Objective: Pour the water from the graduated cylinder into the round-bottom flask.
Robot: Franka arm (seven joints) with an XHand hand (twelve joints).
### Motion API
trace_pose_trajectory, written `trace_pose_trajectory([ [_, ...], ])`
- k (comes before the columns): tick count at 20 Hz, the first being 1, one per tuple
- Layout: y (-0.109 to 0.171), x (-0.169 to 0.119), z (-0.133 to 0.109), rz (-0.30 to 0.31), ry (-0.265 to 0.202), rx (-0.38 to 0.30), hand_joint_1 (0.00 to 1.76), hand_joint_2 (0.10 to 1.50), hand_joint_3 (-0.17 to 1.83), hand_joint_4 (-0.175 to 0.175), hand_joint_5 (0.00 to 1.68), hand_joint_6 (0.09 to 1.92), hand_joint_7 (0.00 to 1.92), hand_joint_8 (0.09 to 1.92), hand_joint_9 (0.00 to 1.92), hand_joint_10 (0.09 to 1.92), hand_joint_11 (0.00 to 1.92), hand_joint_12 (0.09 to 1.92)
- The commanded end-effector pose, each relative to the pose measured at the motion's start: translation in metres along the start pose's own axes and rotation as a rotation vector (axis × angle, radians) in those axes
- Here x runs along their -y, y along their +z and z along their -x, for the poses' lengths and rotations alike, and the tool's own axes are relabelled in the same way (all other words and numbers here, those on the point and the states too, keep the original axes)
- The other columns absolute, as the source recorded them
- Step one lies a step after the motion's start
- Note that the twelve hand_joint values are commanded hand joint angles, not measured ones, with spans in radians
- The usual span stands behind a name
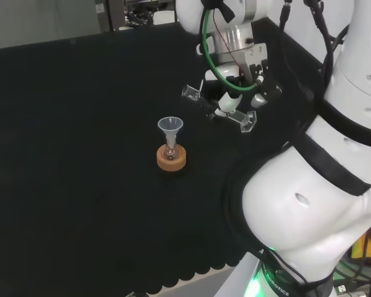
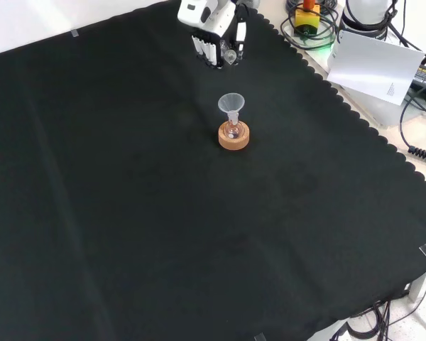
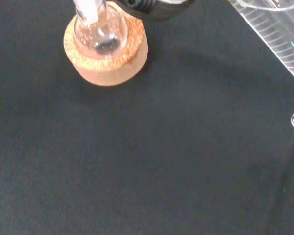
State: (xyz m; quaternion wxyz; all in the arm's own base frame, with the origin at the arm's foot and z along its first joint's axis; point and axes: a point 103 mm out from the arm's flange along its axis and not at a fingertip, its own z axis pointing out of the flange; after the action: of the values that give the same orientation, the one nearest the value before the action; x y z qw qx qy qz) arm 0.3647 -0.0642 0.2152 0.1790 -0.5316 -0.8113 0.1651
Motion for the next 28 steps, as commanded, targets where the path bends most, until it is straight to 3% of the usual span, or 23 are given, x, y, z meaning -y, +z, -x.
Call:
trace_pose_trajectory([
  [1,0.0193,-0.0099,-0.0022,-0.182,0.033,0.038,1.26,1.04,-0.03,0.029,1.16,0.81,1.23,0.54,1.46,0.09,1.21,0.74],
  [14,0.0197,-0.0133,-0.0028,-0.22,0.05,0.05,1.26,1.04,-0.03,0.03,1.15,0.81,1.24,0.54,1.46,0.09,1.21,0.74],
  [28,0.0122,-0.0115,-0.0041,-0.302,0.062,0.121,1.26,1.04,-0.03,0.03,1.15,0.81,1.24,0.54,1.46,0.09,1.21,0.73],
])
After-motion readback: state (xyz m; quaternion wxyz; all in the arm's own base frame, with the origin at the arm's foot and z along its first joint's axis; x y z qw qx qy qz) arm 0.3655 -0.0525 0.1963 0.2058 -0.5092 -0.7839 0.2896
